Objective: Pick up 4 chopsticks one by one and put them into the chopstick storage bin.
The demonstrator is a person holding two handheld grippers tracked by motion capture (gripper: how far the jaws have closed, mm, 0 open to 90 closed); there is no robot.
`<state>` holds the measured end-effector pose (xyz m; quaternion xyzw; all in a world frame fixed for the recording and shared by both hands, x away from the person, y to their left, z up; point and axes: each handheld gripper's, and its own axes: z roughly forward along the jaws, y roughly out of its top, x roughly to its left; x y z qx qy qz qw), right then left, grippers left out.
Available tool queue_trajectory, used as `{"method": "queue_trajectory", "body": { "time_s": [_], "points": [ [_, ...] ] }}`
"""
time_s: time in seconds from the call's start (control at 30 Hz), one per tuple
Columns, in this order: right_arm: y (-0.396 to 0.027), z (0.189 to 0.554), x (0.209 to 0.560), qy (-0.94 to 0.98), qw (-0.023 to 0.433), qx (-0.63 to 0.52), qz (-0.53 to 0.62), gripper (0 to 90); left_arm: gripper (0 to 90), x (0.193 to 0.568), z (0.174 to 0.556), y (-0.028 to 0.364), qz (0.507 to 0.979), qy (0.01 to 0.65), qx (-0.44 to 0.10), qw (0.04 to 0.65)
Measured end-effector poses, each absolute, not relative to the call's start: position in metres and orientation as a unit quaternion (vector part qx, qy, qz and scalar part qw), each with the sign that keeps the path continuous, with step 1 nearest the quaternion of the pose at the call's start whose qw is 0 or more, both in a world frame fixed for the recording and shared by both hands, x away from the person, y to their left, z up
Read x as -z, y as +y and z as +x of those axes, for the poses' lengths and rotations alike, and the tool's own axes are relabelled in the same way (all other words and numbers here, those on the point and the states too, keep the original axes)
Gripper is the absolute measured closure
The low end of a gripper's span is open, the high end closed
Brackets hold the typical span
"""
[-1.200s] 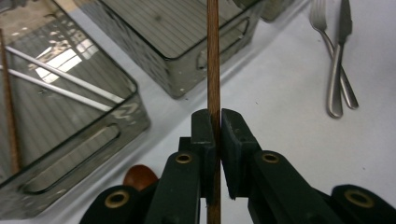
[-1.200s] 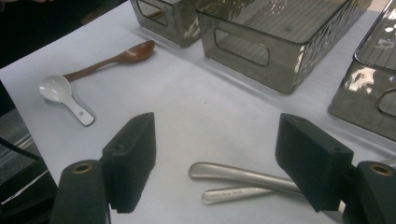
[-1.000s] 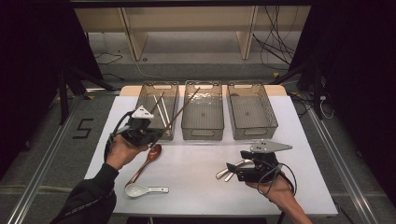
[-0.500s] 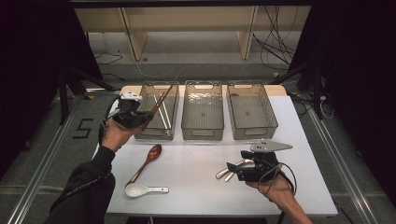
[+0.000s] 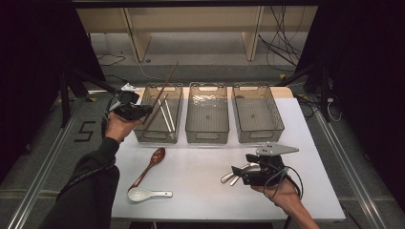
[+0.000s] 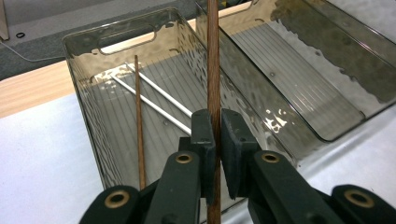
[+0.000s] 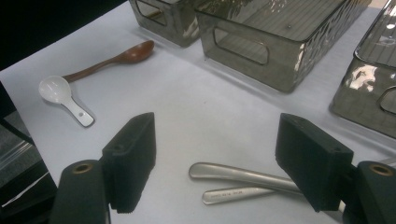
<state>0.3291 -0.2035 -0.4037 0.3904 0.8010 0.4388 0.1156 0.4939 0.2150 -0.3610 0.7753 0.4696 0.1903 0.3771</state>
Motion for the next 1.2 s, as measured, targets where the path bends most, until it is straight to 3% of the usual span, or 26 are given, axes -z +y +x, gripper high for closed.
{"method": "queue_trajectory", "body": {
  "time_s": [1.2],
  "points": [
    [-0.204,0.329,0.404,0.8,0.115,-0.441,0.391,29.9,83.2,0.396,0.517,0.225,0.767,0.511,-0.18,0.345]
  ]
}}
